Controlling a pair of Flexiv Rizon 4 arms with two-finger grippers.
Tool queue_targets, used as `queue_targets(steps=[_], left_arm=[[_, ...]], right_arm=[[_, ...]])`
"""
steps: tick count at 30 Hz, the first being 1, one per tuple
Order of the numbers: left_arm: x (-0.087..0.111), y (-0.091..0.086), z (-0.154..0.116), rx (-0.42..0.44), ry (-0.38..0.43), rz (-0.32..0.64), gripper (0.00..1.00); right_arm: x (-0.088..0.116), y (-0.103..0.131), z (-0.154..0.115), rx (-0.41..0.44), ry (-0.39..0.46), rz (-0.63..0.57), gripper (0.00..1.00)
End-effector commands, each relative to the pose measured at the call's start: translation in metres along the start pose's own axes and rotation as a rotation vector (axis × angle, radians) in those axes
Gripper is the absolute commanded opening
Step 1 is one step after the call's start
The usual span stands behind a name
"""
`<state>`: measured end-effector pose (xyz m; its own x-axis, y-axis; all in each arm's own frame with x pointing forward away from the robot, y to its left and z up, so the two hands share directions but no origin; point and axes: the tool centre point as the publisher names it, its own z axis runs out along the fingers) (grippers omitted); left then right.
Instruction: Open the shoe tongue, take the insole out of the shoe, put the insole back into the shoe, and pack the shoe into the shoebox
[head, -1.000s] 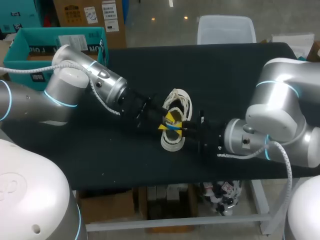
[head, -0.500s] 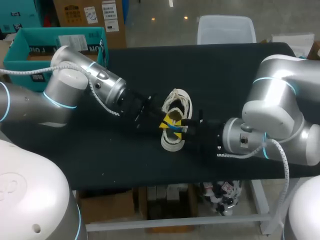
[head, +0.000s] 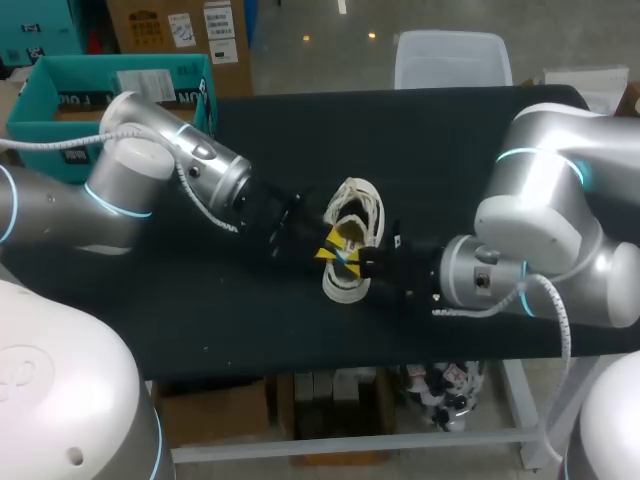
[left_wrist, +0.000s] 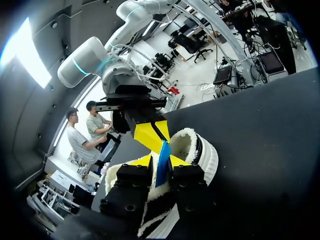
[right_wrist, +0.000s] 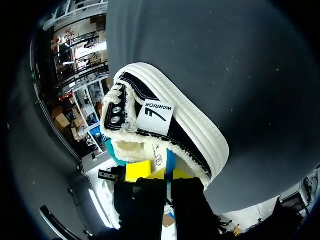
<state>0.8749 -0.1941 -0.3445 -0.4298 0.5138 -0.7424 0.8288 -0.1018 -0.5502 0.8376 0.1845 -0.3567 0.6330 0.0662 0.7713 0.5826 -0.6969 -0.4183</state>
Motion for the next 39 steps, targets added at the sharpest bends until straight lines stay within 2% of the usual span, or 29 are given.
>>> queue_targets(steps=[1,9,16,26,31,37,39], left_arm=[[-0.006,-0.014,-0.016,-0.021,0.015,0.011,1.00],[-0.015,-0.030,-0.041,-0.079,0.054,0.048,1.00],[-0.018,-0.033,-0.067,-0.178,0.095,-0.030,1.00],[-0.026,-0.045,-0.115,-0.341,0.081,-0.148,1.00],[-0.023,-0.052,-0.123,-0.360,0.070,-0.179,1.00],[-0.021,-0.056,-0.131,-0.389,0.044,-0.203,1.00],[-0.021,-0.057,-0.135,-0.396,0.033,-0.206,1.00]], right_arm=[[0.002,-0.002,0.002,-0.017,-0.020,-0.015,0.00],[-0.002,0.002,0.007,-0.075,-0.090,-0.051,0.00],[-0.007,0.003,0.015,-0.139,-0.187,-0.116,0.00],[-0.017,0.006,0.020,-0.276,-0.339,-0.187,0.00],[-0.024,0.010,0.023,-0.342,-0.422,-0.202,0.00],[-0.021,0.010,0.016,-0.334,-0.397,-0.201,0.00],[-0.021,0.010,0.016,-0.338,-0.423,-0.212,0.00]])
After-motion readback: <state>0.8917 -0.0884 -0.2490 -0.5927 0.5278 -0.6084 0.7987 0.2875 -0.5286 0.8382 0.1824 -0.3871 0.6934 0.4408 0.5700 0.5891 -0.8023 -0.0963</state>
